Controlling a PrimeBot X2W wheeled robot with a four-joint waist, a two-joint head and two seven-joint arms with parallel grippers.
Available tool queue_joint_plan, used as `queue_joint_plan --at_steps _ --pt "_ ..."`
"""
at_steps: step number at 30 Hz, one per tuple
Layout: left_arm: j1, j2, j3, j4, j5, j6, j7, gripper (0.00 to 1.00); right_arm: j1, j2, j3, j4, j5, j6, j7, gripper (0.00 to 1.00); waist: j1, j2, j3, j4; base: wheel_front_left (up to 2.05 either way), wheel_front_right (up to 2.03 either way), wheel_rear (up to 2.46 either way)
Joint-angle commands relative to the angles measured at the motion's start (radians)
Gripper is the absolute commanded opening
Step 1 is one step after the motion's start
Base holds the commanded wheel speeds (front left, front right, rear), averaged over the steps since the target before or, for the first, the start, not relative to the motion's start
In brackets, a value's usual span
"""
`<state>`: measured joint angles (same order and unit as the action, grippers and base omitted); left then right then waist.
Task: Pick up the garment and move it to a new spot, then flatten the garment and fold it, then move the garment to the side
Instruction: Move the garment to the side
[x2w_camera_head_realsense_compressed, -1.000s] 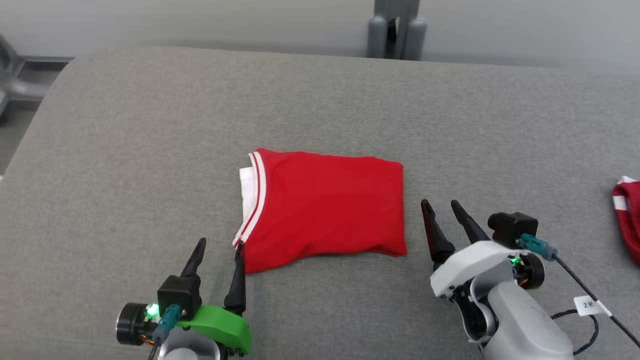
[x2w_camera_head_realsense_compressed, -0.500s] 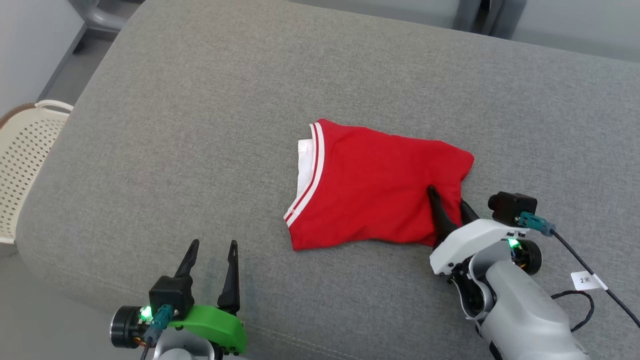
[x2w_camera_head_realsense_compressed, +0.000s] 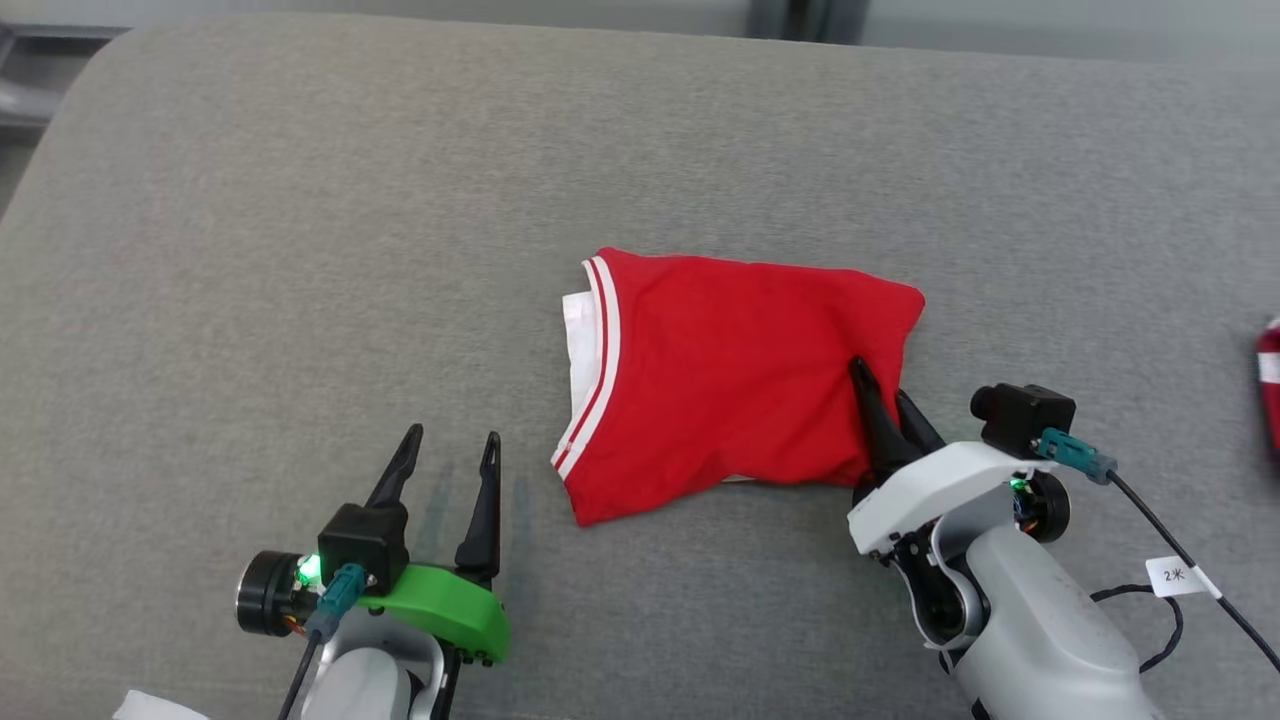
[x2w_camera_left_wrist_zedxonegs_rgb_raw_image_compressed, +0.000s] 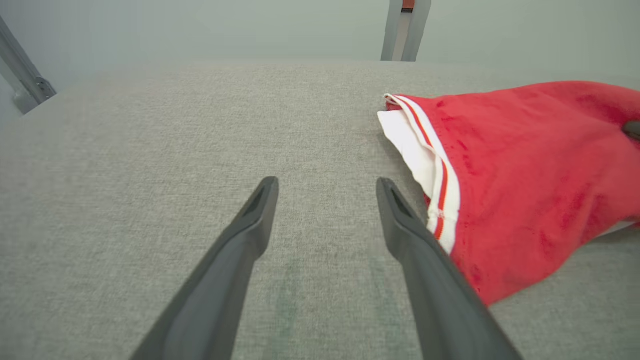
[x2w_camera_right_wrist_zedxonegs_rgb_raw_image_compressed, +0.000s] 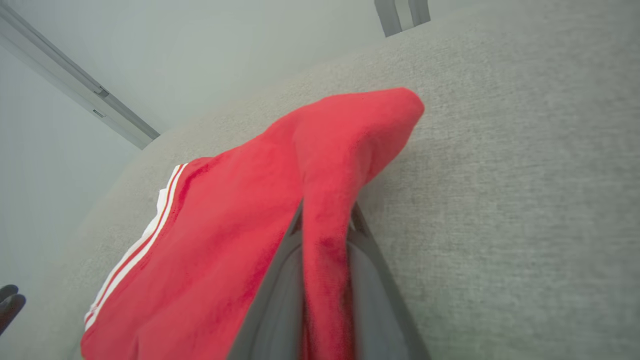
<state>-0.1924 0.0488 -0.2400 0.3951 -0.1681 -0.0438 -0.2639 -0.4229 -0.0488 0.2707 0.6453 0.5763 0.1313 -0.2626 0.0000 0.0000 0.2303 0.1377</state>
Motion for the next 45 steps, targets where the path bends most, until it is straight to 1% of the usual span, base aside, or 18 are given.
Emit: queue_joint_plan --at_steps 1,6,10,13,17,19,21,24,26,31,36,38,40,41,43,45 --pt "-0.015 0.004 -0.006 0.000 0.001 -0.002 0.000 1.00 0.021 -0.004 -0.004 -0.012 -0.009 -0.001 -0.003 0.00 0.0000 0.0000 -0.047 -0.236 0.00 0.00 0.00" --pt "-0.035 0.005 -0.016 0.009 -0.002 -0.007 0.001 1.00 0.052 -0.003 -0.008 -0.051 -0.008 -0.001 -0.003 0.00 0.0000 0.0000 -0.037 -0.405 0.00 0.00 0.00" --pt "-0.035 0.005 -0.025 0.017 -0.015 -0.018 0.001 1.00 0.077 -0.002 -0.020 -0.070 -0.006 -0.001 -0.003 0.00 0.0000 0.0000 -0.028 -0.507 0.00 0.00 0.00" --pt "-0.043 0.005 -0.038 0.031 -0.009 -0.026 0.001 1.00 0.090 -0.003 -0.027 -0.081 -0.014 -0.001 -0.003 0.00 0.0000 0.0000 -0.019 -0.561 0.00 0.00 0.00" --pt "-0.060 0.005 -0.061 0.037 -0.008 -0.033 0.000 1.00 0.099 -0.002 -0.026 -0.086 -0.033 -0.001 -0.003 0.00 0.0000 0.0000 -0.004 -0.599 0.00 0.00 0.00" --pt "-0.061 0.005 -0.071 0.046 -0.003 -0.037 0.000 1.00 0.083 -0.002 -0.019 -0.079 -0.069 -0.001 -0.003 0.00 0.0000 0.0000 0.001 -0.606 0.00 0.00 0.00" --pt "-0.059 0.006 -0.071 0.048 -0.009 -0.034 0.000 1.00 0.060 -0.004 -0.035 -0.072 -0.106 -0.001 -0.003 0.00 0.0000 0.0000 0.006 -0.607 0.00 0.00 0.00" --pt "-0.050 0.005 -0.074 0.058 -0.012 -0.035 0.000 1.00 0.015 -0.041 -0.071 -0.060 -0.160 -0.001 -0.003 0.00 0.0000 0.0000 0.014 -0.593 0.00 0.00 0.00" --pt "-0.051 0.006 -0.075 0.064 -0.003 -0.038 0.000 1.00 -0.023 -0.078 -0.092 -0.047 -0.193 -0.001 -0.003 0.00 0.0000 0.0000 0.019 -0.578 0.00 0.00 0.00" --pt "-0.058 0.005 -0.061 0.068 0.015 -0.040 0.000 1.00 -0.144 -0.206 -0.150 0.009 -0.278 -0.001 0.016 0.00 0.0000 0.0000 0.042 -0.525 0.00 0.00 0.00" --pt "-0.073 0.005 -0.046 0.067 0.031 -0.045 0.001 1.00 -0.245 -0.302 -0.204 0.087 -0.377 -0.001 0.045 0.00 0.0000 0.0000 0.073 -0.469 0.00 0.00 0.00" --pt "-0.081 0.005 -0.044 0.064 0.035 -0.048 0.001 1.00 -0.279 -0.332 -0.241 0.129 -0.427 -0.002 0.057 0.00 0.0000 0.0000 0.086 -0.447 0.00 0.00 0.00" --pt "-0.085 0.005 -0.042 0.062 0.037 -0.051 0.001 1.00 -0.307 -0.354 -0.311 0.172 -0.485 -0.001 0.058 0.00 0.0000 0.0000 0.098 -0.427 0.00 0.00 0.00" --pt "-0.086 0.005 -0.041 0.061 0.037 -0.052 0.000 1.00 -0.320 -0.368 -0.350 0.192 -0.536 -0.002 0.052 1.00 0.0000 0.0000 0.103 -0.417 0.00 0.00 0.00" --pt "-0.091 0.005 -0.037 0.059 0.038 -0.049 0.000 1.00 -0.330 -0.368 -0.445 0.223 -0.607 -0.001 0.050 1.00 0.0000 0.0000 0.110 -0.400 0.00 0.00 0.00" --pt "-0.093 0.005 -0.031 0.054 0.034 -0.044 0.000 1.00 -0.337 -0.339 -0.553 0.230 -0.667 -0.001 0.038 1.00 0.0000 0.0000 0.113 -0.386 0.00 0.00 0.00"
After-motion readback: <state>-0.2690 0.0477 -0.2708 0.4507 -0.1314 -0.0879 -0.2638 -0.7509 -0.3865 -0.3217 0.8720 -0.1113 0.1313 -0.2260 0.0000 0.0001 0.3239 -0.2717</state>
